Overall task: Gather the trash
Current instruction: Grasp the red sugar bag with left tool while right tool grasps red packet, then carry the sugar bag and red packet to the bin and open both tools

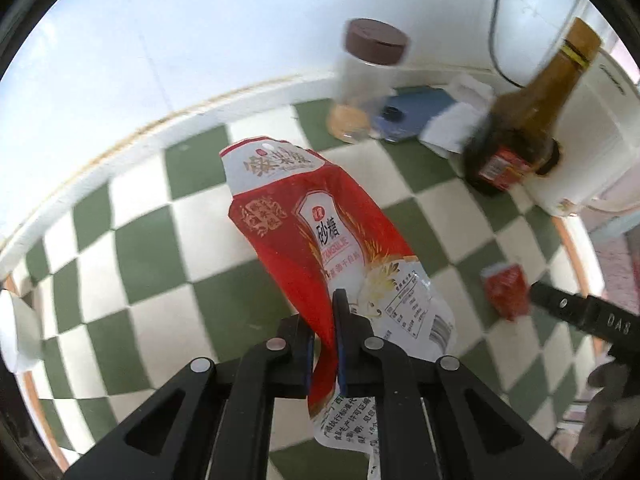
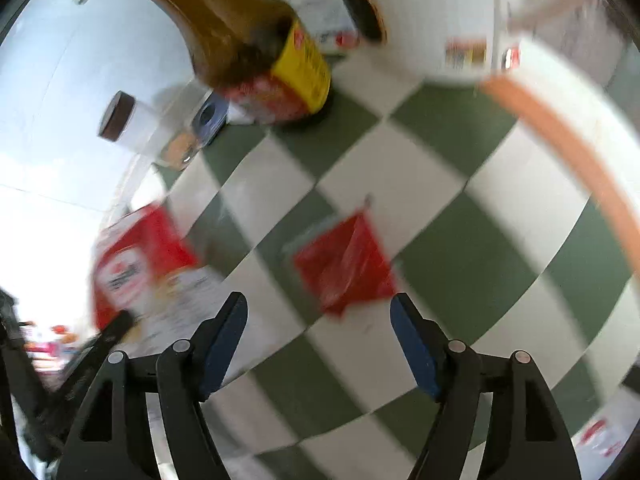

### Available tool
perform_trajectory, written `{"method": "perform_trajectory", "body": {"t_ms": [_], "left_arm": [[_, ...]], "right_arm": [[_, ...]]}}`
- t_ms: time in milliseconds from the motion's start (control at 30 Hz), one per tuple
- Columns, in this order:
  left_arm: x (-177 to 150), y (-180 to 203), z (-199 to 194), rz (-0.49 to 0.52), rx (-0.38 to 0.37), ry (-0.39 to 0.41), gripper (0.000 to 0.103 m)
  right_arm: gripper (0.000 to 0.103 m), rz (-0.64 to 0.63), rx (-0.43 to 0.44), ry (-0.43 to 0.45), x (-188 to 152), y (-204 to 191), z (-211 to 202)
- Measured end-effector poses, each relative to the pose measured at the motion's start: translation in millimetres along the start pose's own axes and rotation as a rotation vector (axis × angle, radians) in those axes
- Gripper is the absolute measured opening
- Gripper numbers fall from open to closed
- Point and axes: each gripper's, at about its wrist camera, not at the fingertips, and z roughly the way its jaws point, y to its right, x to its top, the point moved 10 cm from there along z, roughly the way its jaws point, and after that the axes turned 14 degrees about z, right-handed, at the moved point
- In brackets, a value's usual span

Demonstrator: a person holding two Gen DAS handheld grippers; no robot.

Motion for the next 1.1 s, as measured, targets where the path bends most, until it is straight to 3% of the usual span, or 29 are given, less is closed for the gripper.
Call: {"method": "perform_trajectory", "body": {"t_ms": [67, 133, 167, 233, 300, 367, 433, 667, 833, 933, 1100], "left_arm": [[-1.6, -8.4, 4.3, -0.021, 0.001, -0.009, 0.006], [-1.7, -13.0, 9.8, -0.032, 0.008, -0.017, 0.006], [-1.6, -13.7, 11.3, -0.034, 0.012, -0.017, 0.006], [-1.8, -14.4, 10.7, -0.035, 0.014, -0.008, 0.006], [0.9, -9.7, 8.8, -0.029, 0.012, 0.004, 0.006], [4.5, -3.7, 0.5, -0.015, 0.009, 0.025, 0.006], [10.3, 2.0, -11.0, 0.005, 0.002, 0.049, 0.006], [29.2, 26.8, -70.1, 0.086, -0.021, 0.148, 0.006], [33.0, 73.5, -112.0, 0.185, -0.064, 0.209, 0.005], [26.1, 119.7, -138.6, 0.263, -0.121, 0.232, 0.005], [-14.4, 240.7, -173.1, 0.464, -0.275, 0.217, 0.005]], "right_arm": [[0.076, -0.023, -0.063, 0.004, 10.2, -0.1, 14.7], [0.077, -0.088, -0.181, -0.008, 14.6, 1.2, 38.3], [0.08, -0.123, -0.188, 0.013, 14.9, -4.3, 42.0], [0.075, -0.192, -0.279, 0.045, 12.1, -10.8, 47.9], [0.061, -0.214, -0.281, 0.088, 11.7, -15.6, 45.7], [0.015, -0.202, -0.226, 0.081, 11.3, -20.8, 42.2], [0.011, -0.16, -0.195, 0.079, 12.4, -17.7, 36.0], [0.008, -0.012, -0.031, 0.149, 12.5, 1.2, -28.1], [0.008, 0.089, 0.04, 0.209, -2.2, 40.1, -79.0], [0.008, 0.171, 0.071, 0.258, -27.7, 87.6, -117.8], [0.008, 0.366, 0.062, 0.356, -96.6, 217.6, -188.4]]}}
